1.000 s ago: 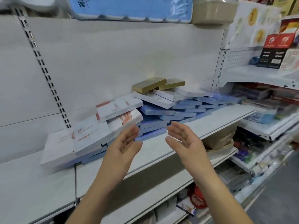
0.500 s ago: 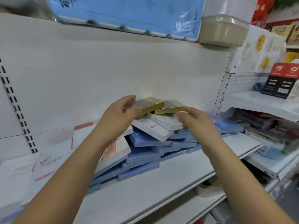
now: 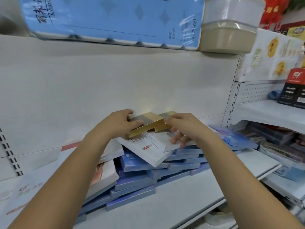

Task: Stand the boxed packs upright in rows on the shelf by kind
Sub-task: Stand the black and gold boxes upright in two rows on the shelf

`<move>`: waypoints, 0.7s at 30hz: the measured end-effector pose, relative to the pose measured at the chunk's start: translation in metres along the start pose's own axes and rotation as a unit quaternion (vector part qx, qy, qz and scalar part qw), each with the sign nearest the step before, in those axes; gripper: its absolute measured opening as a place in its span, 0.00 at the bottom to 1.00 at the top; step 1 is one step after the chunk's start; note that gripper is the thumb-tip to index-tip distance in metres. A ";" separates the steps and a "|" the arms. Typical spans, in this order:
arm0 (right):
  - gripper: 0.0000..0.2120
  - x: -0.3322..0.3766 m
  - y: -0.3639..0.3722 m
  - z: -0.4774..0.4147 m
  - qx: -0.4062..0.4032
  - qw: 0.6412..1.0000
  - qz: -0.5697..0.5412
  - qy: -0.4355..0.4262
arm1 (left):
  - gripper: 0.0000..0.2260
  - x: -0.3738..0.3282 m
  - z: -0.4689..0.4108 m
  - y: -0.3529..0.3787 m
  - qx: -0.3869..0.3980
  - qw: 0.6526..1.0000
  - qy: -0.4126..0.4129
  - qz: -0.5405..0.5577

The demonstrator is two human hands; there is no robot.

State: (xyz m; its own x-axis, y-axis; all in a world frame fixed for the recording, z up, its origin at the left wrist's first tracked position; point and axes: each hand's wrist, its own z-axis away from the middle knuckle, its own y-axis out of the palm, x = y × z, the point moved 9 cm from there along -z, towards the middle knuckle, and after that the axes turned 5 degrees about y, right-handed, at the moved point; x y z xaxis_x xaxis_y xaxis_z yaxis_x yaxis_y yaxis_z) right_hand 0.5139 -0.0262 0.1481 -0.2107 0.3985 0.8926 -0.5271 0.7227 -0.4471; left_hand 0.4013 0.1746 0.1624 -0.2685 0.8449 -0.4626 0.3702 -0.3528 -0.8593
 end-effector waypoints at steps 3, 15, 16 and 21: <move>0.14 0.005 -0.006 -0.015 -0.048 0.997 0.066 -0.018 | 0.36 -0.007 -0.005 0.002 0.032 0.996 -0.011 -0.087; 0.22 0.001 -0.049 -0.029 -0.222 0.970 0.009 -0.096 | 0.12 0.012 0.011 -0.008 -0.121 0.954 -0.036 0.273; 0.26 -0.002 -0.051 -0.032 -0.224 0.971 0.000 -0.088 | 0.12 0.012 0.014 -0.012 -0.133 0.949 -0.039 0.282; 0.19 -0.028 -0.062 -0.049 -0.202 0.969 -0.135 -0.033 | 0.13 0.008 0.024 -0.024 -0.157 0.935 -0.050 0.314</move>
State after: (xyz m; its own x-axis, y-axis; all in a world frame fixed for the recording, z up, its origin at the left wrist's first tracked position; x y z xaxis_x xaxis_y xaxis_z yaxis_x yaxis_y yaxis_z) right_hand 0.5927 -0.0540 0.1482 -0.1692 0.1372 0.9760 -0.2067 0.9633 -0.1713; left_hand 0.3686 0.1804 0.1743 0.0144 0.4632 -0.8862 0.7208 -0.6190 -0.3118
